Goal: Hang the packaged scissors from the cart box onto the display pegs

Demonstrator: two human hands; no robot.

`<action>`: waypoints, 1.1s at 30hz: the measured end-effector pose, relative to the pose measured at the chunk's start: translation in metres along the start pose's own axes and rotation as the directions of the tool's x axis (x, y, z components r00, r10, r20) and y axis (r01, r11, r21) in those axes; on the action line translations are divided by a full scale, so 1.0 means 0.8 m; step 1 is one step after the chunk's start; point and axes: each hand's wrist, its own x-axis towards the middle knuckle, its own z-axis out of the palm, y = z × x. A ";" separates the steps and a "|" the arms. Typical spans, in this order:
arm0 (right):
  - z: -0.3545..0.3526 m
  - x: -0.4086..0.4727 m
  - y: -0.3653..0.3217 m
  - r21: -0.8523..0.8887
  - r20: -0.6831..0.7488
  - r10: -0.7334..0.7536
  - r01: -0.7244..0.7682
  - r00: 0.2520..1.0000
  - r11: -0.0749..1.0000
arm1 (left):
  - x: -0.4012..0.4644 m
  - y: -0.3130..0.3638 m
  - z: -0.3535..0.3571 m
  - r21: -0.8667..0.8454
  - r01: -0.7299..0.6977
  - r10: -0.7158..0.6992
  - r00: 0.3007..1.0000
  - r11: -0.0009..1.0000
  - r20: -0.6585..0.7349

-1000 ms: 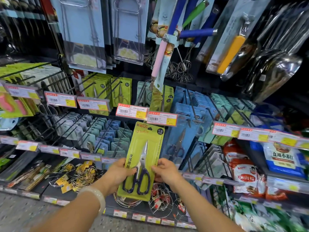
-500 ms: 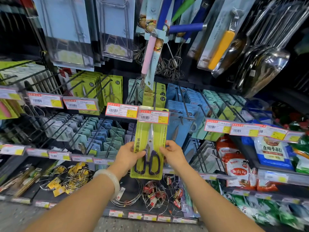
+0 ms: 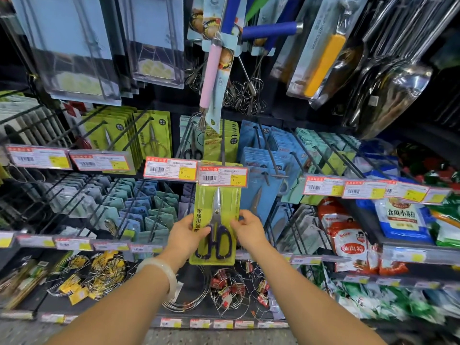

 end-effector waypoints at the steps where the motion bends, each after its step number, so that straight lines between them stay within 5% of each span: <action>1: 0.001 0.003 -0.002 -0.001 -0.011 0.010 -0.010 1.000 1.000 | 0.006 0.000 0.002 0.008 0.004 -0.004 1.000 1.000 0.001; 8: -0.008 0.006 -0.008 -0.102 -0.030 0.060 -0.063 0.998 0.993 | 0.039 -0.009 0.016 0.234 0.078 -0.066 0.996 0.969 -0.061; 14: -0.045 -0.024 0.024 -0.278 0.038 0.074 -0.061 0.997 0.959 | 0.022 -0.005 0.055 0.521 0.224 -0.219 0.973 0.823 -0.073; 18: -0.090 -0.048 0.063 -0.470 0.043 0.047 -0.021 0.998 0.882 | -0.007 0.005 0.118 0.763 -0.008 -0.152 0.979 0.646 0.138; 21: -0.147 -0.069 0.098 -0.622 0.022 0.024 -0.005 0.999 0.783 | -0.041 0.033 0.181 0.819 -0.295 0.022 0.945 0.493 0.327; 26: -0.272 -0.114 0.169 -0.782 -0.128 -0.003 -0.099 0.992 0.615 | -0.103 0.087 0.305 0.751 -0.606 0.127 0.793 0.261 0.596; 33: -0.446 -0.205 0.255 -0.727 -0.367 0.077 -0.338 0.927 0.598 | -0.213 0.136 0.495 0.577 -0.811 0.157 0.585 0.098 0.796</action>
